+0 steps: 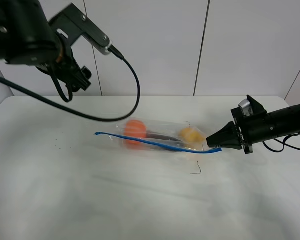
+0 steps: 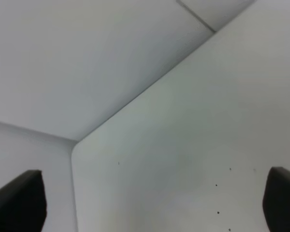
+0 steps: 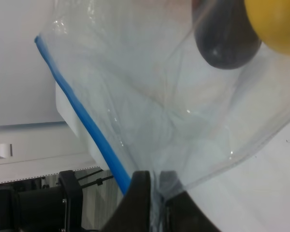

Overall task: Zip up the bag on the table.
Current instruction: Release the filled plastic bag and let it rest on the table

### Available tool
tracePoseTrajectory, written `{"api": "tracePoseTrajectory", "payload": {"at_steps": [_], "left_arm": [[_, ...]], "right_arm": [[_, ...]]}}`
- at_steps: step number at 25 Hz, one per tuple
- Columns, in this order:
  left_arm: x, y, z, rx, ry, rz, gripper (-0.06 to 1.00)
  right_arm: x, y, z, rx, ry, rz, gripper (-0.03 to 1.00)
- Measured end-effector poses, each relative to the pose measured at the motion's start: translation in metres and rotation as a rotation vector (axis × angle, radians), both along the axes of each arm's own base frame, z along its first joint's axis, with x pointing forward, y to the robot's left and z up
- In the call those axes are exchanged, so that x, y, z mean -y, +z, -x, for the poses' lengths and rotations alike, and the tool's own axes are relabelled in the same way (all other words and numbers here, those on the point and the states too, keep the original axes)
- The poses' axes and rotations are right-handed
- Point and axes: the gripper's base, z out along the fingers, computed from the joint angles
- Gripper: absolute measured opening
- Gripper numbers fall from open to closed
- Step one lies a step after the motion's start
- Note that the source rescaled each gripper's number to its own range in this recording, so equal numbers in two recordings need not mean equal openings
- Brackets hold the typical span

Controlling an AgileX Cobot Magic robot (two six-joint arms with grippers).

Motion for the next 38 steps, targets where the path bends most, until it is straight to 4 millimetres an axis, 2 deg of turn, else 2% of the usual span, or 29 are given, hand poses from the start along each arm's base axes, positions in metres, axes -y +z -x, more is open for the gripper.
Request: {"api": "tracePoseTrajectory", "payload": {"at_steps": [2,5,12,15,22,27,38], "left_arm": [[-0.012,0.015,-0.003,0.004,0.037,0.045,1.00],[-0.032,0.025,-0.007,-0.037,0.088,0.085,1.00],[-0.085,0.013,-0.015,-0.238,0.237,0.239,1.00],[-0.107,0.016,-0.012,-0.272,0.299,0.293,1.00],[-0.145,0.029,0.004,-0.291,0.429,0.396,1.00],[-0.164,0.035,0.014,-0.297,0.503,0.436,1.00],[-0.181,0.066,0.053,-0.195,0.529,0.532,1.00]], "right_arm": [[0.000,0.000,0.000,0.000,0.000,0.000,0.00],[0.000,0.000,0.000,0.001,0.000,0.000,0.00],[0.000,0.000,0.000,0.004,0.002,0.001,0.00],[0.000,0.000,0.000,0.007,0.004,0.001,0.00],[0.000,0.000,0.000,0.012,0.007,0.003,0.00],[0.000,0.000,0.000,0.014,0.008,0.003,0.00],[0.000,0.000,0.000,0.027,0.017,0.006,0.00]]}}
